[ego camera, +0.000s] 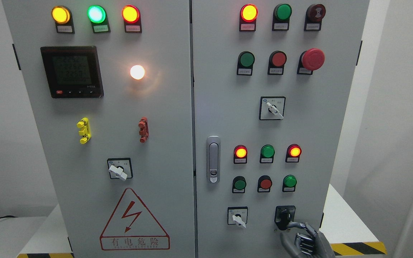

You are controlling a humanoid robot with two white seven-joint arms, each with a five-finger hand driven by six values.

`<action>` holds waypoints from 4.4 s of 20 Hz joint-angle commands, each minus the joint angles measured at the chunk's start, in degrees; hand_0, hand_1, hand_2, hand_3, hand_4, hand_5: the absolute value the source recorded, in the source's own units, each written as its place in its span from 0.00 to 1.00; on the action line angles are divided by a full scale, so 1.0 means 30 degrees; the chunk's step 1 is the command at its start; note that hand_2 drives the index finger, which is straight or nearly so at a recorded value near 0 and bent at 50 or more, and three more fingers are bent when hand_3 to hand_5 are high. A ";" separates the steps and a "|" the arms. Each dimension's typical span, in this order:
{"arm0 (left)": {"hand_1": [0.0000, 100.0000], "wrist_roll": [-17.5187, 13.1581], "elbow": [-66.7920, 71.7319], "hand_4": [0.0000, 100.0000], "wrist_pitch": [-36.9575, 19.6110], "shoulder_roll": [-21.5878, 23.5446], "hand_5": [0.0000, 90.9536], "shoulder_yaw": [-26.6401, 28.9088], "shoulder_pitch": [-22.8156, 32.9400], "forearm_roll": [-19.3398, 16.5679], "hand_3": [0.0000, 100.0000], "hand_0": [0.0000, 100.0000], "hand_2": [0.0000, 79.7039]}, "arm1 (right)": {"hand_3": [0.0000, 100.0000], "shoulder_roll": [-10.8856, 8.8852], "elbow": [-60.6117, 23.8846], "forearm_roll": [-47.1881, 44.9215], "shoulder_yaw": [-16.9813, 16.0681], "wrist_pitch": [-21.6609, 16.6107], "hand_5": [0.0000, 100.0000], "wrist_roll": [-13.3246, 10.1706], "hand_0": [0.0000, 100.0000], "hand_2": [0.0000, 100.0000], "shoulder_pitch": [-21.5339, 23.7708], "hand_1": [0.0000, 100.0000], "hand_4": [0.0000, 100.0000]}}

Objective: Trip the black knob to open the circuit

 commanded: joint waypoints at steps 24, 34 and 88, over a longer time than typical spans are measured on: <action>0.39 0.0013 0.0000 0.00 0.0011 0.0001 0.00 0.0000 0.0000 -0.0586 0.00 0.12 0.00 | 1.00 0.0172 0.0064 0.0024 0.0063 -0.0045 0.95 0.0154 0.38 0.41 0.0062 0.81 1.00; 0.39 0.0013 0.0000 0.00 0.0011 0.0001 0.00 0.0000 0.0000 -0.0586 0.00 0.12 0.00 | 1.00 -0.0033 0.0357 0.0083 -0.0404 -0.0104 0.95 0.0301 0.39 0.41 0.0209 0.81 1.00; 0.39 0.0013 0.0000 0.00 0.0011 0.0001 0.00 0.0000 0.0000 -0.0586 0.00 0.12 0.00 | 1.00 -0.0678 -0.1078 -0.0181 -0.5032 -0.0309 0.92 0.2293 0.52 0.53 0.2404 0.75 1.00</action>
